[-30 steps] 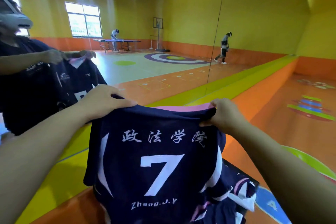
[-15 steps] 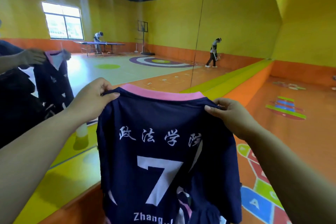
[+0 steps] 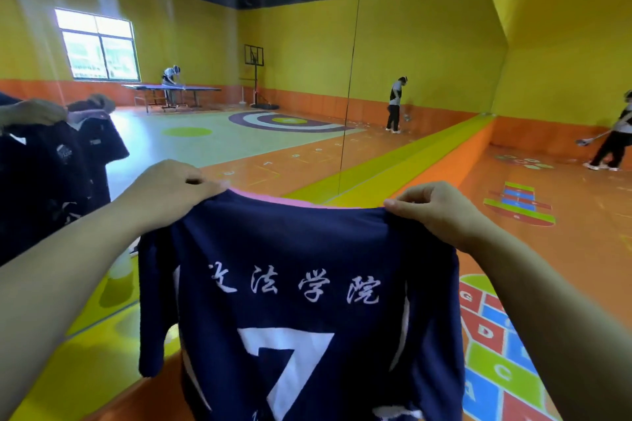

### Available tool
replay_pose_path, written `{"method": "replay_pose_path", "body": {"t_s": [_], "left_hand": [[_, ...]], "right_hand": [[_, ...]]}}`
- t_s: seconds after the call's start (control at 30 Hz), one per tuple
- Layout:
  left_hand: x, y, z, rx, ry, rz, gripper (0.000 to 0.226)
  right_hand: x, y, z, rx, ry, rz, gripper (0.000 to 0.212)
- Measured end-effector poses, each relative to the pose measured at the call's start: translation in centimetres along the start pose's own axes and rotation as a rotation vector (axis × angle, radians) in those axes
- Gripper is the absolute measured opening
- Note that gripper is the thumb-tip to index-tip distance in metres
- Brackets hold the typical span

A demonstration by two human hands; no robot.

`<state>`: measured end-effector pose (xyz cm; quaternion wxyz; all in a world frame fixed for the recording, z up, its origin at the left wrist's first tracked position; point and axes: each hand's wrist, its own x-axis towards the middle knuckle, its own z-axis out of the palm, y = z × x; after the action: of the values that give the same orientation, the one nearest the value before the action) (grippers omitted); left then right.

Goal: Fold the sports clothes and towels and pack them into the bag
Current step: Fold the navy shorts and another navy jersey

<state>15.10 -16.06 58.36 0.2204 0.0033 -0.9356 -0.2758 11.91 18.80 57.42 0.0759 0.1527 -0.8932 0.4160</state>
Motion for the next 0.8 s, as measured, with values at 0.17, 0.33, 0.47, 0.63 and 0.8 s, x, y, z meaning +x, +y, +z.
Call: {"method": "replay_pose_path", "body": {"t_s": [0.17, 0.33, 0.47, 0.63, 0.8], "left_hand": [[2.0, 0.3, 0.7, -0.273, 0.049, 0.06, 0.005], [3.7, 2.0, 1.4, -0.386, 0.13, 0.158, 0.02], [4.8, 3.4, 2.0, -0.369, 0.185, 0.184, 0.022], [5.7, 4.4, 3.6, -0.296, 0.291, 0.096, 0.014], [5.9, 5.0, 5.0, -0.247, 0.482, 0.152, 0.013]], "right_hand": [[1.4, 0.7, -1.3, -0.366, -0.08, 0.056, 0.035], [2.9, 1.3, -2.7, -0.289, 0.083, 0.014, 0.02], [3.7, 2.3, -3.2, 0.172, 0.267, -0.007, 0.018], [4.0, 1.8, -3.1, 0.363, 0.3, -0.1, 0.02], [3.4, 0.7, -4.4, 0.658, 0.24, -0.156, 0.015]]}}
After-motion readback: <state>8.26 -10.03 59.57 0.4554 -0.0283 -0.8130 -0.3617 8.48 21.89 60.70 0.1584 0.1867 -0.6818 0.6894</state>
